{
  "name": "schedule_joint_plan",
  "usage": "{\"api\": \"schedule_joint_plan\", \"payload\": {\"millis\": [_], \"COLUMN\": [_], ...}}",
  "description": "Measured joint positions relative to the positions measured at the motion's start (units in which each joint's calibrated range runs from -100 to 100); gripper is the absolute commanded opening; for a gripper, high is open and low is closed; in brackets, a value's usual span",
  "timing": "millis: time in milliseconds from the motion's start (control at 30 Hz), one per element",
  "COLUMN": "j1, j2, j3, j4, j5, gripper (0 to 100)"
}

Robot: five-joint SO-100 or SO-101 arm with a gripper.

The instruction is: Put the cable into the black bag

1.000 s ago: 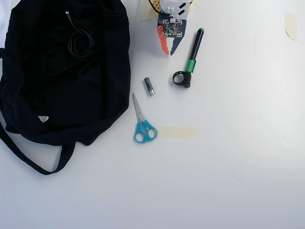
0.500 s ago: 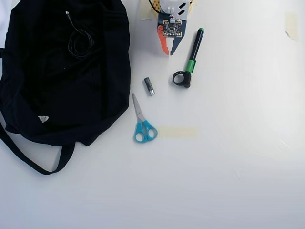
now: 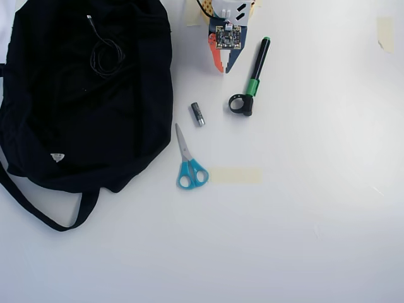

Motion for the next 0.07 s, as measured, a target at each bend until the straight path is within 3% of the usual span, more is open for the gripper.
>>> {"api": "schedule_joint_plan", "payload": {"millis": [67], "j1": [0.0], "j2": [0.0], "j3": [0.0], "j4": [0.0], "j5": [0.0], "gripper": [2]}}
